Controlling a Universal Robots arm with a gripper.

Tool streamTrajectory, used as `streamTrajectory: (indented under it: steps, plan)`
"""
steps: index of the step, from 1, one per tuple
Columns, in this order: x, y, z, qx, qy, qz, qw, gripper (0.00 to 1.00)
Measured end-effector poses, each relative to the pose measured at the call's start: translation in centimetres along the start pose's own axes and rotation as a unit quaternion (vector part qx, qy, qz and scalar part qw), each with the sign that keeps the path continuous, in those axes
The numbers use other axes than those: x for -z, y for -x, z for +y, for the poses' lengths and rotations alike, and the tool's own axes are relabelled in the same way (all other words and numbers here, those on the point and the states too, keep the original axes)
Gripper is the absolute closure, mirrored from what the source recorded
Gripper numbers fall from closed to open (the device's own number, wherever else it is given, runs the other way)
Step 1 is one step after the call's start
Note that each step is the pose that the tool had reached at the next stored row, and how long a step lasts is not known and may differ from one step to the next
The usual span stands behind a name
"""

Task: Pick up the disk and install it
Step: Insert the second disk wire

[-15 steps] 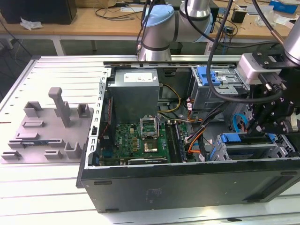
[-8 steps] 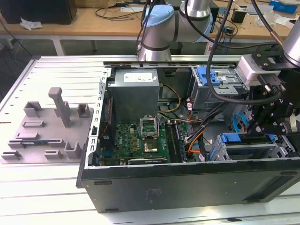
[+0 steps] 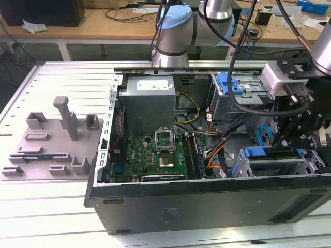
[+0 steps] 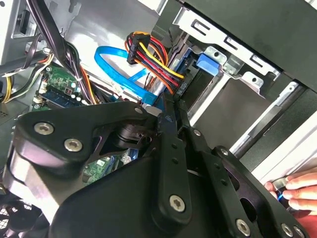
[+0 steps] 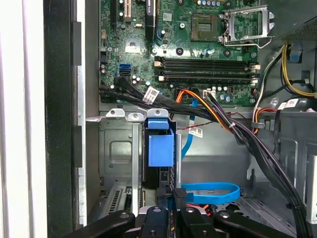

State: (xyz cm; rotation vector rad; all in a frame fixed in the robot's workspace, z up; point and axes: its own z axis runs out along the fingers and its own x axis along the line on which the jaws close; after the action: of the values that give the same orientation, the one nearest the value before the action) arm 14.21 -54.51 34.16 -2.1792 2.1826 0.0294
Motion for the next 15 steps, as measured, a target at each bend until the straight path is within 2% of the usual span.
streamTrajectory:
  steps: [15]
  plan:
    - [-0.19, -0.01, 0.01, 0.000, 0.0000, 0.0000, 1.0000, 0.84]
